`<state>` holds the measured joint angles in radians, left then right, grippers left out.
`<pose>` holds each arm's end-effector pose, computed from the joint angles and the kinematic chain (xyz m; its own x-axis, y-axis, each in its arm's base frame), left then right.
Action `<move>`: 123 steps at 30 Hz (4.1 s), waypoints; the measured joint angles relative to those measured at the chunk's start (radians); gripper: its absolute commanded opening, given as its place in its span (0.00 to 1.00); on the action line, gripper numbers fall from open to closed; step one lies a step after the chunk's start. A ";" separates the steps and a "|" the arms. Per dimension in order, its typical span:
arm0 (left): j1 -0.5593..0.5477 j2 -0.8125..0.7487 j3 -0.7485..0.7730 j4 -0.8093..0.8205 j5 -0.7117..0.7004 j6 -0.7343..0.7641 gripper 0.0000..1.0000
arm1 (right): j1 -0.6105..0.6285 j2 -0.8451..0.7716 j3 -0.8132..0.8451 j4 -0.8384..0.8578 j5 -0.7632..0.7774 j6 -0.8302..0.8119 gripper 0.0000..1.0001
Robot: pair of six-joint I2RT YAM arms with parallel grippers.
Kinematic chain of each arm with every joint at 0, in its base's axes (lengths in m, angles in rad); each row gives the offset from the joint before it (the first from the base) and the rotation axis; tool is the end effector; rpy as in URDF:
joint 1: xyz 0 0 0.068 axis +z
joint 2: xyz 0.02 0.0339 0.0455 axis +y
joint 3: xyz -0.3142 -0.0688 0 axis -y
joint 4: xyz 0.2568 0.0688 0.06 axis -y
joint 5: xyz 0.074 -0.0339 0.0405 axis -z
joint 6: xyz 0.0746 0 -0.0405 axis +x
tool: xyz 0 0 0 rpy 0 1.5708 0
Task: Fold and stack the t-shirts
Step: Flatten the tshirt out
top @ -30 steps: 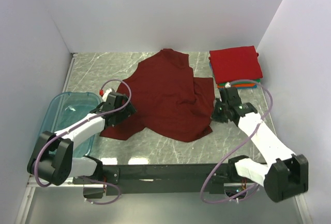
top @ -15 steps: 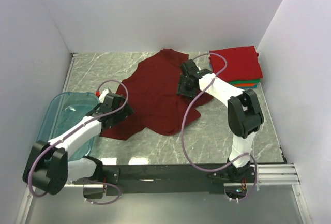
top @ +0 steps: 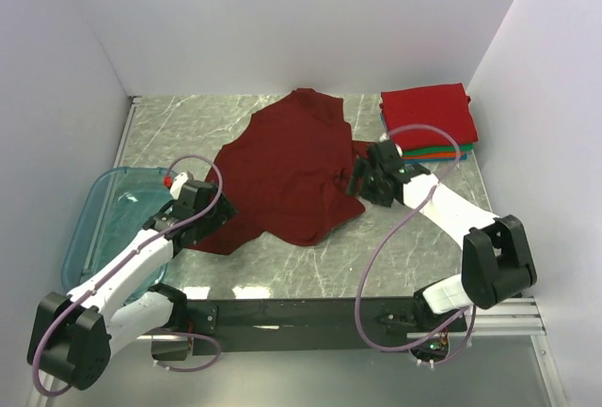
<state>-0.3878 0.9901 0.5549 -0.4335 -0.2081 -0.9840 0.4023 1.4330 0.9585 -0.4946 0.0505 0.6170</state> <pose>0.1916 -0.0616 0.2101 -0.5966 -0.6364 -0.4889 -0.4521 0.7699 -0.4504 0.2929 0.1206 0.2383 -0.8297 0.2749 -0.4857 0.1414 0.9454 0.2936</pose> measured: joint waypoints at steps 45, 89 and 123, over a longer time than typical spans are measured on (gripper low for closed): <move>-0.006 0.146 -0.044 0.066 0.001 -0.020 0.99 | -0.100 -0.407 -0.366 -0.203 -0.006 0.125 0.06; -0.006 0.247 0.180 0.014 -0.015 0.005 1.00 | 0.281 -0.712 -0.275 -0.649 0.063 0.499 0.84; -0.005 1.115 1.138 -0.026 0.196 0.386 1.00 | -0.164 -0.047 0.017 0.167 -0.048 0.030 0.95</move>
<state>-0.3927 2.1052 1.6932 -0.4599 -0.0124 -0.5976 0.2379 1.3857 0.9752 -0.3275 0.0025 0.6472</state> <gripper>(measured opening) 0.995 0.946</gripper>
